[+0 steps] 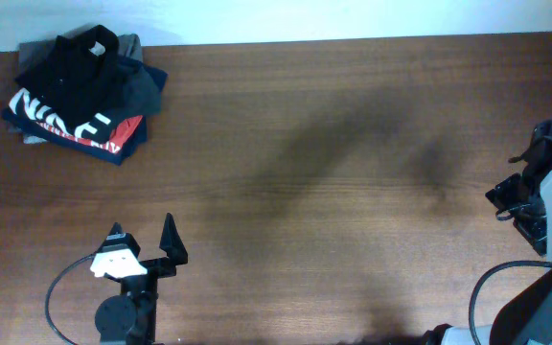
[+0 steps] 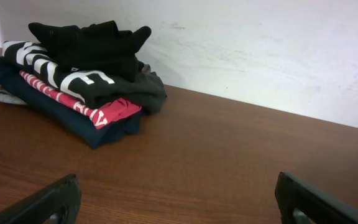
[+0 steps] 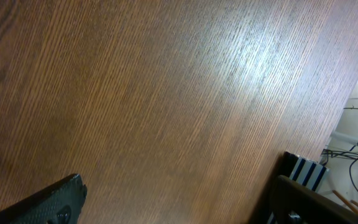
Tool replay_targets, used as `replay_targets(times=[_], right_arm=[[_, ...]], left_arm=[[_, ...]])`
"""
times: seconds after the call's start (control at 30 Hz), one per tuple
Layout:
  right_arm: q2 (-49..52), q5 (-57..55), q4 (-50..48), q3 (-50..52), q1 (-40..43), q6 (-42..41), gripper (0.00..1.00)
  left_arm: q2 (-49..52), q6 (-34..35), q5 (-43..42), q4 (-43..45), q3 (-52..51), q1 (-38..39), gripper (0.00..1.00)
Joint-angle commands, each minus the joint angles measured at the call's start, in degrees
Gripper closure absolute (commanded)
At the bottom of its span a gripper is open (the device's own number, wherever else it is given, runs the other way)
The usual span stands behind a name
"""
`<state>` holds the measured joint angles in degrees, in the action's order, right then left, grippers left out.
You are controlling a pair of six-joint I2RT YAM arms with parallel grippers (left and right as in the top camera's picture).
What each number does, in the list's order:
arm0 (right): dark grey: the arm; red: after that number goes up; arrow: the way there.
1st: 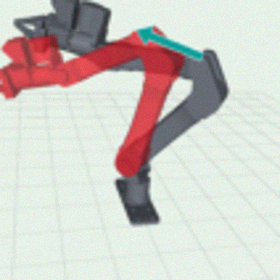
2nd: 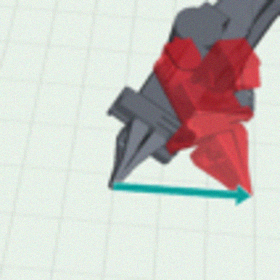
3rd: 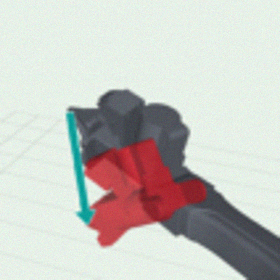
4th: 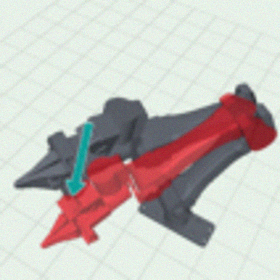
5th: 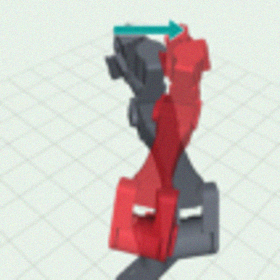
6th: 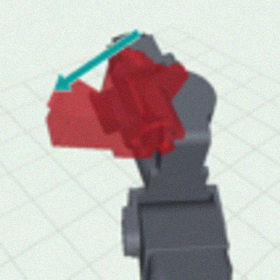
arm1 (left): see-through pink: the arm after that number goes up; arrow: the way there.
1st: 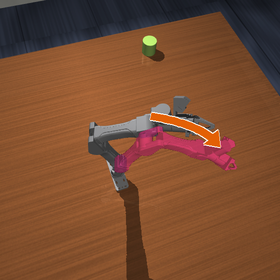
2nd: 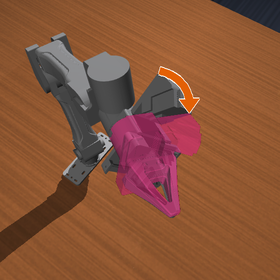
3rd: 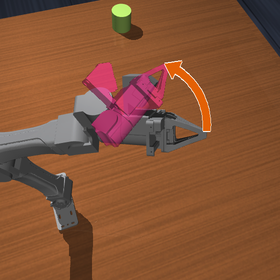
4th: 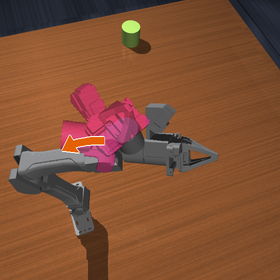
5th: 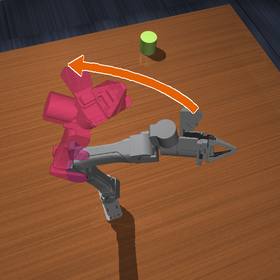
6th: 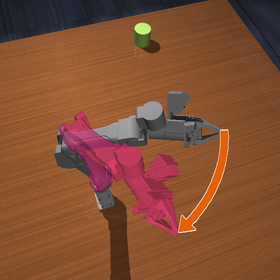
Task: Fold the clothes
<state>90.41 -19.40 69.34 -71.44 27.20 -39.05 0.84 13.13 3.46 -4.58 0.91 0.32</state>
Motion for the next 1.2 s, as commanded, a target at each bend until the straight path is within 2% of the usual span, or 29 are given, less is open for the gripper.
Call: replay_targets(times=[0.0, 0.13, 0.3, 0.47, 0.67, 0.83, 1.17], right_arm=[[-2.45, -0.50, 0.02, -0.83, 0.17, -0.85, 0.01], [-7.65, -0.50, 0.02, -0.83, 0.17, -0.87, 0.01], [-20.57, 0.39, -0.90, 0.02, -0.79, -0.87, 0.01], [-34.62, 2.86, -9.11, 4.22, -6.67, -0.87, 0.01], [-53.83, 2.89, -20.00, 14.62, -17.03, -0.85, 0.01], [-72.28, 2.67, -28.24, 29.42, -22.82, -0.39, 0.01], [-90.36, 3.91, -42.88, 50.51, -29.35, -0.42, 0.01]], left_arm=[[-0.48, 0.13, -0.02, 0.02, -0.37, 0.28, 0.01], [-0.50, 0.13, 0.00, 0.02, -0.37, 0.28, 0.01], [-0.48, 0.13, 0.00, 0.02, -0.37, 0.28, 0.00], [-0.48, 0.13, -0.02, 0.02, -0.37, 0.28, 0.01], [-0.48, 0.13, -0.02, 0.02, -0.37, 0.28, 0.01], [-0.50, 0.13, 0.00, 0.02, -0.37, 0.28, 0.01], [-0.48, 0.13, -0.02, 0.02, -0.37, 0.28, 0.01]])
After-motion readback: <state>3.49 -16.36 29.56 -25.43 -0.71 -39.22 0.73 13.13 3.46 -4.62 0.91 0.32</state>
